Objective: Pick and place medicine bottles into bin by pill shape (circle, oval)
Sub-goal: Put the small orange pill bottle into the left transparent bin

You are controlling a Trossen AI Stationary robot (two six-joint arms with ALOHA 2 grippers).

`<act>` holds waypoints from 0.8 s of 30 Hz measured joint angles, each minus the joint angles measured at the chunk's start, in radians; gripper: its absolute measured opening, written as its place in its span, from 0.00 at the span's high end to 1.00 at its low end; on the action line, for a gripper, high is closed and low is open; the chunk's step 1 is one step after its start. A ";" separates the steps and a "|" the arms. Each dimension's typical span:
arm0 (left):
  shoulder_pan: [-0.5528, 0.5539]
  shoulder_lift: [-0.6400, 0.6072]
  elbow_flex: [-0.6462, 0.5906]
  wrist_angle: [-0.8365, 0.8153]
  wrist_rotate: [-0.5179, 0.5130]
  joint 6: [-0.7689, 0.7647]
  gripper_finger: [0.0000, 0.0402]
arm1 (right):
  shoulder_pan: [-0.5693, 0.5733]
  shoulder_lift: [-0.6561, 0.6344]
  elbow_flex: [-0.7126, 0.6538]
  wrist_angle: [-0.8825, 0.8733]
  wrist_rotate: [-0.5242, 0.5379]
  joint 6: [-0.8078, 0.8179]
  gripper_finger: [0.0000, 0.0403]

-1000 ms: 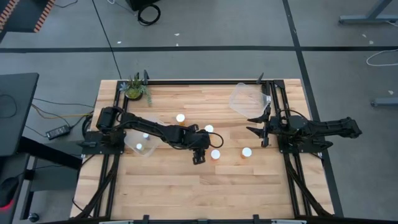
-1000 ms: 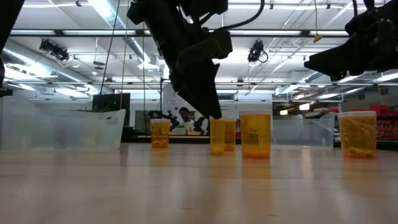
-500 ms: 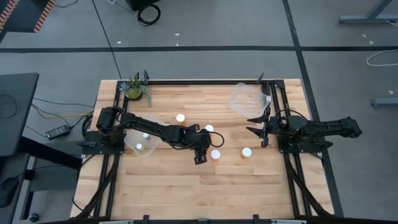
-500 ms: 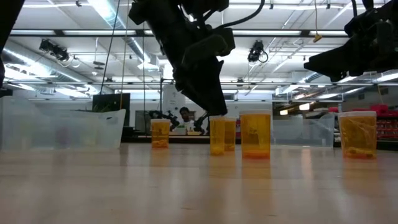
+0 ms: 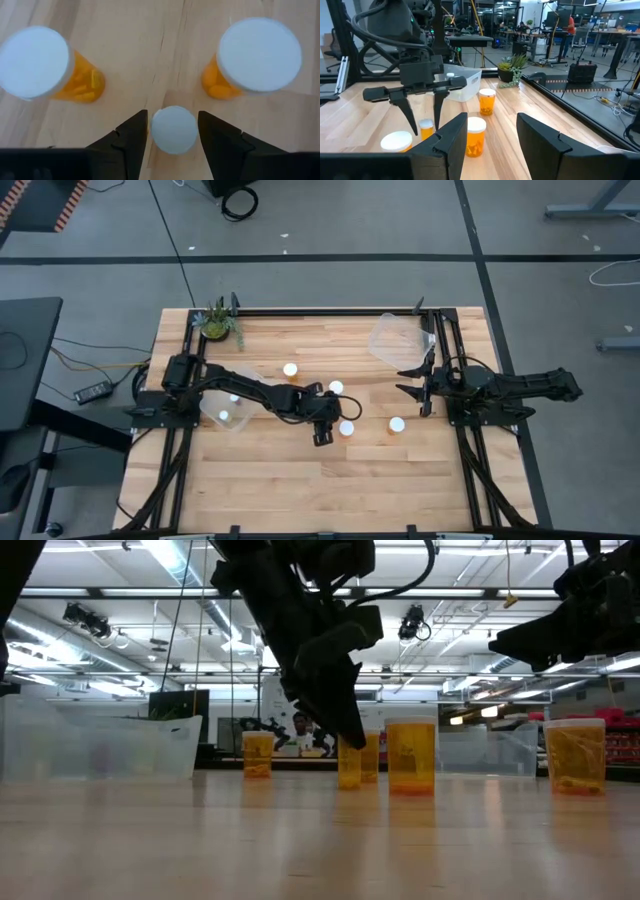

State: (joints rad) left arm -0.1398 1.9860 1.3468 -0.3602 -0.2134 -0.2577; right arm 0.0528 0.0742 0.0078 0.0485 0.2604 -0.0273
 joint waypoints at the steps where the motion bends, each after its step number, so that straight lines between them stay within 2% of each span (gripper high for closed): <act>1: 0.000 0.000 0.000 0.004 0.000 0.000 0.55 | 0.000 0.000 0.000 -0.001 0.000 0.000 0.56; 16: 0.000 -0.002 0.038 -0.021 0.013 -0.014 0.69 | 0.000 0.000 0.000 -0.001 0.000 0.000 0.56; 20: -0.004 -0.003 0.109 -0.121 0.050 -0.021 0.68 | 0.000 0.000 0.000 -0.001 0.000 0.000 0.56; 24: -0.023 -0.004 0.184 -0.303 0.053 -0.049 0.67 | 0.000 0.000 0.000 -0.001 0.000 0.000 0.56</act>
State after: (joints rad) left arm -0.1627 1.9823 1.5312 -0.6633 -0.1605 -0.3066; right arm 0.0528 0.0742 0.0078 0.0471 0.2604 -0.0273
